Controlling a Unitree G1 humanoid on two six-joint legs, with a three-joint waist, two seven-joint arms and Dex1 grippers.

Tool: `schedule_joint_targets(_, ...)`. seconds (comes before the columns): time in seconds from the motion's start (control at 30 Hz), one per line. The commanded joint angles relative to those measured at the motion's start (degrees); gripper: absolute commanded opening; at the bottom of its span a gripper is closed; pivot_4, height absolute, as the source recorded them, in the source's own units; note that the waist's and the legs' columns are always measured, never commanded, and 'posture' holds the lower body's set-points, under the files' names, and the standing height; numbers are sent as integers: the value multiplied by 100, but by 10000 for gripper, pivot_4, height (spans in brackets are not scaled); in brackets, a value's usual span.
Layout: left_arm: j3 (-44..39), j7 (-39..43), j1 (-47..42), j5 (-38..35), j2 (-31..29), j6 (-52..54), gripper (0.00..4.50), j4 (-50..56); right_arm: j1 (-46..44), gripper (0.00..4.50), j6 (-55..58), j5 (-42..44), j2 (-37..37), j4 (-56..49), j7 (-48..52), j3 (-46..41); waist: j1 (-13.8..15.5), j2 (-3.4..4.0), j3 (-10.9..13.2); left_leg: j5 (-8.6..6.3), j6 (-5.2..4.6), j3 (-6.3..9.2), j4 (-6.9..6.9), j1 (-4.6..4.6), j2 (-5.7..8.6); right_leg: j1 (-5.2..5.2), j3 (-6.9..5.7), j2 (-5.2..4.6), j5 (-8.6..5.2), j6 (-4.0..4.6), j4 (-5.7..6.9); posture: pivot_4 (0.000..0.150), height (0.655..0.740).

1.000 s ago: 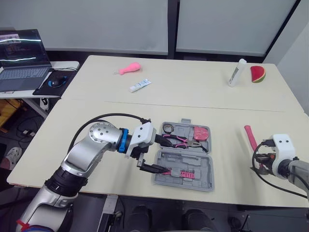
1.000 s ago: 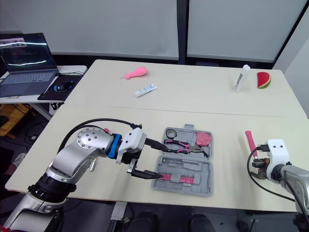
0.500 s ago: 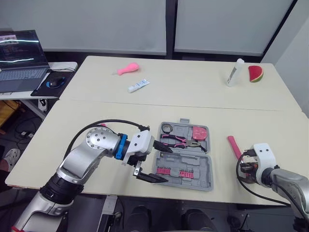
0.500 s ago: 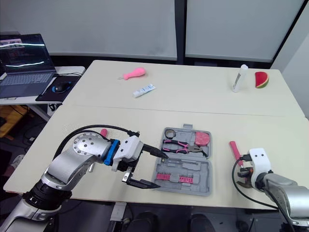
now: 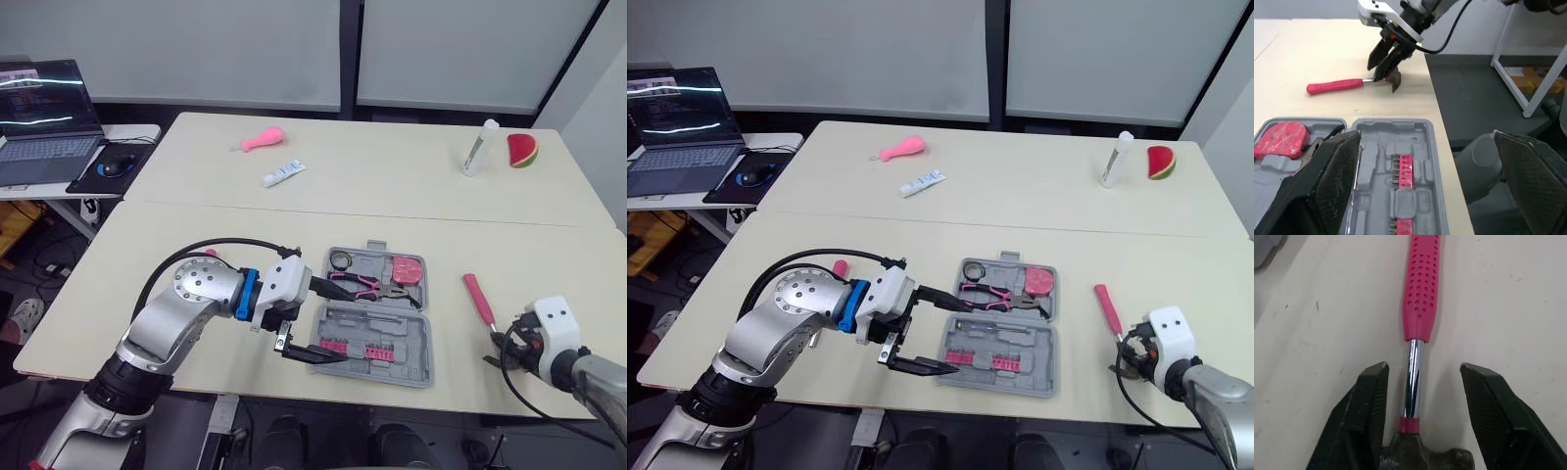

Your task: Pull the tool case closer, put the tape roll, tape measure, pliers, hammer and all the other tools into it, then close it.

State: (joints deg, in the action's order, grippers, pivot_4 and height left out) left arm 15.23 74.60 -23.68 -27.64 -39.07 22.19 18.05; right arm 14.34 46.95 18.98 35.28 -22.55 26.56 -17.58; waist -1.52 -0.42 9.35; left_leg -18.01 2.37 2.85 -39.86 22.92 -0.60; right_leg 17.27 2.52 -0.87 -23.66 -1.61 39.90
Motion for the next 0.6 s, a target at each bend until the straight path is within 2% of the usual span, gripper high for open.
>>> schedule_joint_targets(0.03, -196, 44, -47, -197, 49, -61, 45000, 170, 37, 29031, -559, -147, -31, 76, 70, 18, -20, 1, 0, 0, 0, -2, 0, -2, 0, 0, 3, 0, 0, 0, 1, 1500, 7400)
schedule_joint_targets(0.3, -160, 220, -77, -132, -17, -218, 45000, 47, -276, 29031, -929, -366, -163, 764, 13, 267, -9, 1, 0, 2, 4, -1, 0, -4, -3, 0, 2, 3, 0, 0, 3, 1500, 7400)
schedule_joint_targets(0.33, -172, 220, -83, -136, -29, -217, 45000, 36, -305, 25424, -919, -357, -164, 804, 23, 277, -8, 1, 0, 3, 5, -1, 0, -4, -2, 0, 2, 3, 0, 0, 2, 1500, 7400)
schedule_joint_targets(0.6, -278, 228, -62, -107, -188, -241, 45000, -9, -410, 8729, -789, -316, -227, 853, -43, 267, -12, 1, 0, 2, 4, 1, 0, -4, -7, -1, 1, 2, 0, 0, 2, 1500, 7400)
